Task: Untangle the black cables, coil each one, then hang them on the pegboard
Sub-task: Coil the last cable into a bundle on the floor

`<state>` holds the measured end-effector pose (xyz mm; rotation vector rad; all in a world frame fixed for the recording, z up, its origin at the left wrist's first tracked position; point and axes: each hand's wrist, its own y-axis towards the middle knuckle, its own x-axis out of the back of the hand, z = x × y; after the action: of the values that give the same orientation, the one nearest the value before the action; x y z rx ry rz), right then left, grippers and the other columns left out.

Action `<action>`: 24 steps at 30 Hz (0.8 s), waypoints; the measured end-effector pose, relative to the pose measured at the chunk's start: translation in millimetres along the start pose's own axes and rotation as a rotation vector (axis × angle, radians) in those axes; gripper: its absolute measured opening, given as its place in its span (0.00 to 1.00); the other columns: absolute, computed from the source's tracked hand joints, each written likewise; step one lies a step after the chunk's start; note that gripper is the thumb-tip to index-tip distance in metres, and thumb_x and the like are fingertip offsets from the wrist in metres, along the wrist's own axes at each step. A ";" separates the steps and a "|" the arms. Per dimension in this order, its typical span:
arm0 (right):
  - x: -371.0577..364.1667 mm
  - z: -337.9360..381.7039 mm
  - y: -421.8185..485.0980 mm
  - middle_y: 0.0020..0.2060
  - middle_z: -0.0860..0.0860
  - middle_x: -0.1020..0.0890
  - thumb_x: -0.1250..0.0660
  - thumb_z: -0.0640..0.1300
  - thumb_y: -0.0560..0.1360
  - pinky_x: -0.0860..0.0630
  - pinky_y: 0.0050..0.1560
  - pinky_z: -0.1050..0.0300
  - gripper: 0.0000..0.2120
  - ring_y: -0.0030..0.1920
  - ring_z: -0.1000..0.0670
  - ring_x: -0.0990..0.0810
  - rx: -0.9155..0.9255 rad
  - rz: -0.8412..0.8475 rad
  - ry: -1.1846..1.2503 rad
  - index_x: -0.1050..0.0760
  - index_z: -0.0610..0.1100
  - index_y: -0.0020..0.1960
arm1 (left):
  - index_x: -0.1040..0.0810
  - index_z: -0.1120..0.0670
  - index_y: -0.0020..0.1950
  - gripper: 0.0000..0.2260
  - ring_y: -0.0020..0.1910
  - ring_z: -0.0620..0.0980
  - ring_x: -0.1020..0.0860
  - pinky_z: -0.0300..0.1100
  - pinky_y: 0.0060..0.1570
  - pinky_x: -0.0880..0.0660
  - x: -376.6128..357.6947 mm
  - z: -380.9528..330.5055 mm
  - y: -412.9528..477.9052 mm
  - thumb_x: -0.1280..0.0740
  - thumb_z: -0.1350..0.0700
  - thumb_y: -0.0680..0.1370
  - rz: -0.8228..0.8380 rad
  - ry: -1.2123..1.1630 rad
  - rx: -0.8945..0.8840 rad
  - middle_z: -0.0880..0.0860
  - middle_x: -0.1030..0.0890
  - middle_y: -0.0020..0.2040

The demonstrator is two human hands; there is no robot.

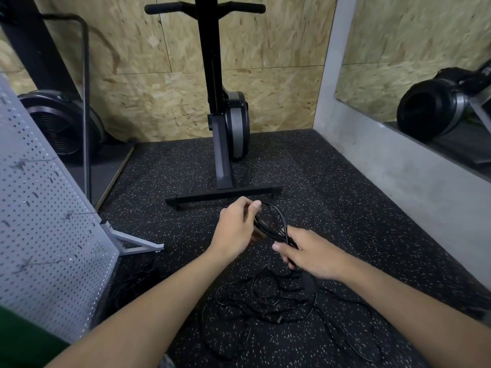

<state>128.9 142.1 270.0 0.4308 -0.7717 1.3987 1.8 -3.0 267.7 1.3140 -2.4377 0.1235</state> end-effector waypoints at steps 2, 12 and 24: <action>3.7 -1.8 -0.6 0.40 0.53 0.17 0.38 0.50 0.86 0.19 0.51 0.50 0.09 0.39 0.56 0.17 -0.019 0.055 0.029 0.25 0.46 0.52 | 0.22 0.58 0.47 0.16 0.29 0.52 0.16 0.46 0.31 0.20 2.6 -0.4 -1.4 0.38 0.47 0.86 -0.030 0.146 -0.051 0.58 0.16 0.35; 26.4 -8.0 -11.4 0.42 0.51 0.13 0.36 0.46 0.85 0.21 0.44 0.57 0.07 0.38 0.54 0.17 -0.034 0.115 0.173 0.24 0.42 0.53 | 0.14 0.59 0.45 0.11 0.30 0.53 0.15 0.44 0.34 0.17 3.2 -16.5 2.5 0.28 0.53 0.82 -0.080 0.076 -0.020 0.54 0.14 0.36; 35.9 5.5 -13.2 0.30 0.53 0.31 0.42 0.47 0.87 0.27 0.36 0.57 0.15 0.30 0.53 0.30 0.031 -0.197 0.894 0.22 0.37 0.60 | 0.21 0.46 0.67 0.18 0.68 0.41 0.22 0.44 0.70 0.26 -33.1 16.5 -12.7 0.33 0.62 0.80 0.723 0.094 0.031 0.45 0.18 0.66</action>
<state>140.1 161.9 301.2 -0.1149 0.0247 1.2418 24.2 12.0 239.2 0.3670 -2.7080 0.3944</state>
